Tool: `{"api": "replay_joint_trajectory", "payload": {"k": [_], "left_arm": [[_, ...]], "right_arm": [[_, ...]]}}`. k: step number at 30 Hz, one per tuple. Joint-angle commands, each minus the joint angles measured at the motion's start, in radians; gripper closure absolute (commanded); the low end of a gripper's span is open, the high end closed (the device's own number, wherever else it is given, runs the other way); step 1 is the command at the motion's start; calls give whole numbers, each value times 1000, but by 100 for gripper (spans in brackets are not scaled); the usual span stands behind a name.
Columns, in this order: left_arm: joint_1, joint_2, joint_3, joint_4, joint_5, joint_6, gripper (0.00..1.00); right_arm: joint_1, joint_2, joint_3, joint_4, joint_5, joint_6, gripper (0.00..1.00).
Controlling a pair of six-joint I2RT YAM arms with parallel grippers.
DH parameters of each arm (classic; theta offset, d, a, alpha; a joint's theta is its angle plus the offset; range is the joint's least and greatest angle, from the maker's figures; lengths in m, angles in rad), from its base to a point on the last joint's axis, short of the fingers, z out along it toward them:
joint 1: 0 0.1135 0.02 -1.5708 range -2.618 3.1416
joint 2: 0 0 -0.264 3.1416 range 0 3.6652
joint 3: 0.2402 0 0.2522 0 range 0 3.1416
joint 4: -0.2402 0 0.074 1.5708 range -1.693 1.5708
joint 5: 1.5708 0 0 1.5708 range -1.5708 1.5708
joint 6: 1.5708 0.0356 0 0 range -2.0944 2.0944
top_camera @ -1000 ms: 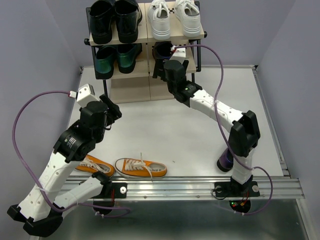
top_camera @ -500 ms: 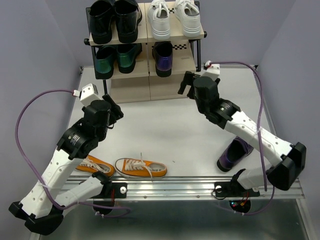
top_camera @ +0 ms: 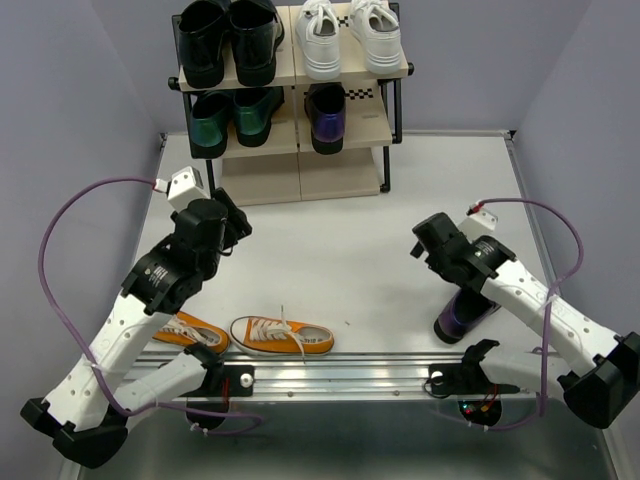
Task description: Place and organize the shoes onto the shoe shelf
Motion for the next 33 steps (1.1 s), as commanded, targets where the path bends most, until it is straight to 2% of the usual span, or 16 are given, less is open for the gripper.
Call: {"api": "replay_joint_trajectory", "payload": {"k": [1,4,12,14,16,17,18,19,20,21,22,23,24,27,33], "left_arm": [[6,4,-21,46,10,12,33],[6,9,-20,53,10,18,33],[6,27,-35,72,16,22,33],[6,33,-38,77,22,24,33],[6,44,-40,86,29,22,33],[6,47,-41,88,31,22,33],[6,50,-38,89,31,22,33],[6,50,-37,91,31,24,33],[6,50,-35,91,30,22,33],[6,50,-35,91,30,22,33],[6,50,-35,89,28,25,33],[6,50,-34,91,25,27,33],[6,50,-32,91,23,28,33],[6,50,-26,85,19,24,33],[6,41,-23,79,14,18,33]], "right_arm": [[0,30,-13,-275,-52,320,0],[0,52,-50,-330,-43,406,0],[0,-5,-178,-286,-56,468,0],[0,-6,-214,-240,-69,433,0],[0,-11,-251,-144,-108,338,5],[0,-16,-263,-105,-125,301,10],[0,-22,-276,-64,-145,254,22],[0,-35,-297,28,-183,156,26],[0,-42,-306,81,-200,97,40],[0,-46,-308,148,-214,48,48],[0,-43,-306,182,-248,-54,59],[0,-37,-290,205,-256,-90,75],[21,-19,-274,222,-257,-136,99],[95,21,-204,266,-251,-216,99],[367,179,-104,331,-185,-340,99]]}}
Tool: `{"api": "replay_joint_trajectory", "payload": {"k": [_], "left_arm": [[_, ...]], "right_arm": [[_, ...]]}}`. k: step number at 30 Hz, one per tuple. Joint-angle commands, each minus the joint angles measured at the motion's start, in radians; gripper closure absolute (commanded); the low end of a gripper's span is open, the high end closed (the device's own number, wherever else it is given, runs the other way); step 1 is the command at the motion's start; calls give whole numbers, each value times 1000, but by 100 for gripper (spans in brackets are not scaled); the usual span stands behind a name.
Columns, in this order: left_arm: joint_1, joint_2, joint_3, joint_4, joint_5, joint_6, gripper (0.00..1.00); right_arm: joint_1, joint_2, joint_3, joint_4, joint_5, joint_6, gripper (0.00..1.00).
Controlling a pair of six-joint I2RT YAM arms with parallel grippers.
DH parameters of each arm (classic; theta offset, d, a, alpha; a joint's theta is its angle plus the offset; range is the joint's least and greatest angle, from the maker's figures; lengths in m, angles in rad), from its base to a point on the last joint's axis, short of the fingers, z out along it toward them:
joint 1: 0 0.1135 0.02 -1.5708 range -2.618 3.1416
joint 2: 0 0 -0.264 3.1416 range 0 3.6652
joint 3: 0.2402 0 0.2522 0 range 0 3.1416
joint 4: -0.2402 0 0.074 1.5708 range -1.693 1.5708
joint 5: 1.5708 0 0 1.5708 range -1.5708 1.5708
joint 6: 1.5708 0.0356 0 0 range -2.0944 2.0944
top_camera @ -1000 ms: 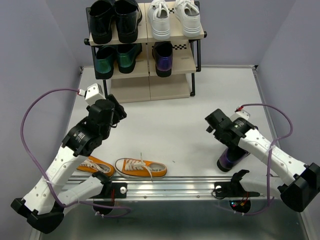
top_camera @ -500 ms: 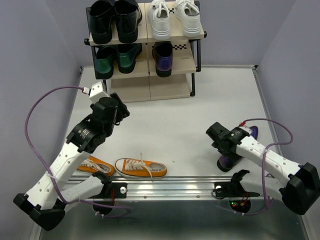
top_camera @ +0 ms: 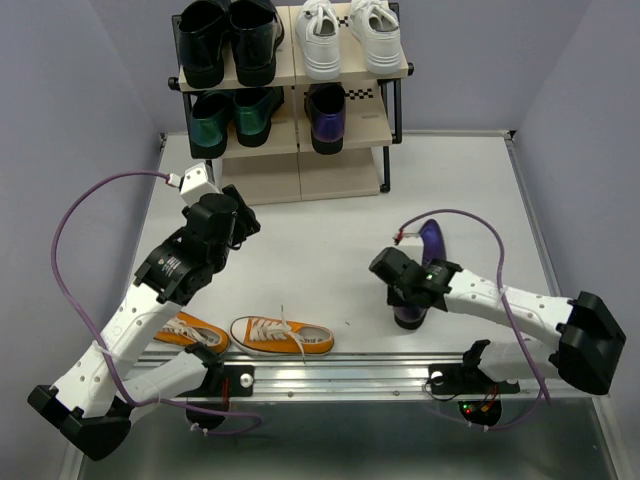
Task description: Place and organize the shoes onto the shoe shelf
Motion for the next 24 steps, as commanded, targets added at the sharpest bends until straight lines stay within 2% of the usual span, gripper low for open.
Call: {"api": "replay_joint_trajectory", "payload": {"k": [1,6,10,11,12,14,15,17,21,24], "left_arm": [[6,-15,5,18,-23,10,33],[6,-12,18,10,-29,10,33],[6,-14,15,11,-26,9,33],[6,-14,15,10,-23,9,33],[6,-14,17,7,-22,7,33],[6,-18,17,7,-23,6,33],[6,-21,17,5,-23,6,33],[6,-24,18,7,-25,6,33],[6,-20,17,18,-12,9,33],[6,-14,17,21,-2,7,33]], "right_arm": [[181,74,115,151,57,-153,99],[411,218,192,184,115,-274,99],[443,299,223,230,100,-329,98],[443,310,229,230,98,-338,86],[443,306,238,230,103,-337,46],[443,266,237,231,129,-325,22],[443,246,229,233,138,-314,5],[443,200,221,231,155,-294,0],[443,35,198,225,181,-237,0],[443,-65,197,144,276,-110,3]]}}
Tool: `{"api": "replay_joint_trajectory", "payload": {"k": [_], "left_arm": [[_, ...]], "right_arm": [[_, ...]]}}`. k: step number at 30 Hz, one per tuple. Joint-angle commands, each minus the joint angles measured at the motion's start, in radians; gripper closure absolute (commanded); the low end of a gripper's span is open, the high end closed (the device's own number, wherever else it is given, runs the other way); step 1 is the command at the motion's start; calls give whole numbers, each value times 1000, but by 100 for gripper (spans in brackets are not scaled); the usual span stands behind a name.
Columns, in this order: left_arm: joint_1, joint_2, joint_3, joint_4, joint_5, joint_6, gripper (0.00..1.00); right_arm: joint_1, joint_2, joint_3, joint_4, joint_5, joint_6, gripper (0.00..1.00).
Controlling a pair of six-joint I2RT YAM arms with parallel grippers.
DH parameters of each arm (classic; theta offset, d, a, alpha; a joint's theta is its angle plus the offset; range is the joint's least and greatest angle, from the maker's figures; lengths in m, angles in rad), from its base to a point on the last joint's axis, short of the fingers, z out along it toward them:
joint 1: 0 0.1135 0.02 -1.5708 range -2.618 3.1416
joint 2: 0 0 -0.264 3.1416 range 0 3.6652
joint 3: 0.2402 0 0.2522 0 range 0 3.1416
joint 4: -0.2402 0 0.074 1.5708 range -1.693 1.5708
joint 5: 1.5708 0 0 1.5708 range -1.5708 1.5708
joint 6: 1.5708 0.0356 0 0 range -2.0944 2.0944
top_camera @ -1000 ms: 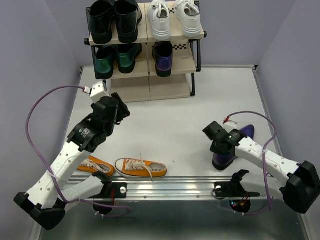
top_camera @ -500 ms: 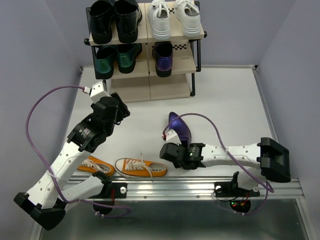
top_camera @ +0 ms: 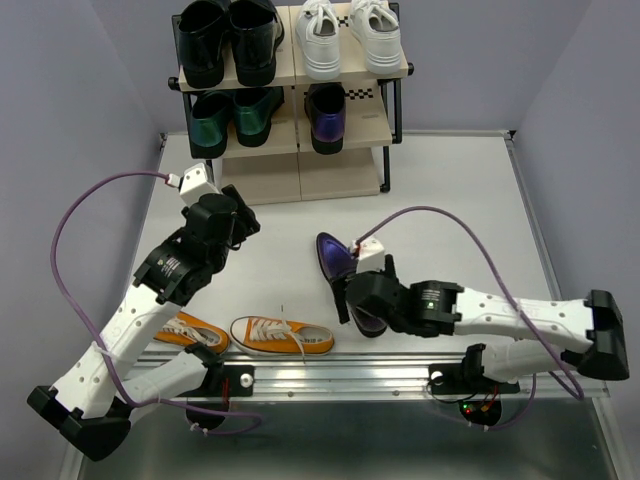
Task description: Place and organize the shoes onto the shoe shelf
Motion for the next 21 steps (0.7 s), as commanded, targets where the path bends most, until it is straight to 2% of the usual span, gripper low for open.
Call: {"api": "replay_joint_trajectory", "payload": {"k": [1,4,6,8,14,21], "left_arm": [[6,-10,14,21,0,5,33],[6,-14,12,32,6,5,33],[6,-10,12,40,17,8,33],[6,-2,12,44,25,8,33],[6,1,14,49,32,8,33],[6,-5,15,44,32,3,33]], "right_arm": [[-10,-152,-3,-92,153,198,4],[-119,-240,-31,-157,95,266,7],[-225,-283,-83,-163,-7,295,9],[-276,-323,-118,-164,-95,303,9],[-300,-262,-191,-155,-231,306,14],[-322,-170,-227,-95,-269,272,31]]}}
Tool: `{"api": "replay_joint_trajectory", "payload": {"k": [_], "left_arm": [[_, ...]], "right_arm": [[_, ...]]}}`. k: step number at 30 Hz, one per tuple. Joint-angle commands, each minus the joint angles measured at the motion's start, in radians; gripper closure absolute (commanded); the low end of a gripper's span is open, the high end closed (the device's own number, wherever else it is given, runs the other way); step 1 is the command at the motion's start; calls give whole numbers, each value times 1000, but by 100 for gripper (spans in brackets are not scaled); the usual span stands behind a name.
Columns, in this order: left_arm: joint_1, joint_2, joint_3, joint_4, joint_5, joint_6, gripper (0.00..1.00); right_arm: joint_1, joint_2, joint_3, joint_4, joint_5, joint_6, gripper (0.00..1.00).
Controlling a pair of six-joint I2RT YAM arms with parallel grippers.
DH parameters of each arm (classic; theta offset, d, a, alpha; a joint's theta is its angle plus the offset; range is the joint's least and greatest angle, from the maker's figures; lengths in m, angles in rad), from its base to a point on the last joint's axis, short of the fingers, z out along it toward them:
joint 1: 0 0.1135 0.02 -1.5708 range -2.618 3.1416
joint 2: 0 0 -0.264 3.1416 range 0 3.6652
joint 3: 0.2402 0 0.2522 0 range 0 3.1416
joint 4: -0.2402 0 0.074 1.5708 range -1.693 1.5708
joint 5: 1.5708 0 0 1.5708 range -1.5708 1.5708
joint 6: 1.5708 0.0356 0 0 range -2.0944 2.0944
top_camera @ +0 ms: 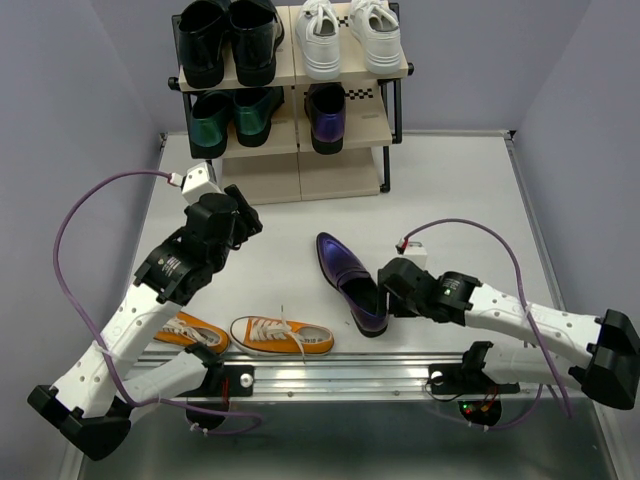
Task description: Place and organize the shoes onto the shoe shelf
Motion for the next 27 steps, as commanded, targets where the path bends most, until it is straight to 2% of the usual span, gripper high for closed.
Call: {"api": "replay_joint_trajectory", "payload": {"k": [1,2,3,5,6,8,9,11,22,27], "left_arm": [[6,-8,15,39,0,2,33],[6,-8,14,39,1,2,33],[6,-8,12,40,3,2,33],[6,-8,12,40,3,2,33],[5,-8,15,39,3,3,33],[6,-11,15,36,1,5,33],[6,-13,15,34,0,5,33],[6,-16,15,31,-6,6,33],[6,-8,21,37,-11,12,33],[6,-5,25,37,-11,17,33]], "right_arm": [[-19,61,-8,66,-48,-13,34],[-19,74,-15,82,-59,-23,37],[-19,87,-20,99,-65,-30,45],[-28,120,-23,148,-88,-50,53],[-28,130,-16,157,-93,-59,62],[-28,143,1,165,-94,-88,72],[-28,141,18,160,-87,-101,84],[-42,118,41,136,-50,-128,97],[-108,26,379,-205,171,-262,99],[-130,44,533,-266,249,-286,99]]}}
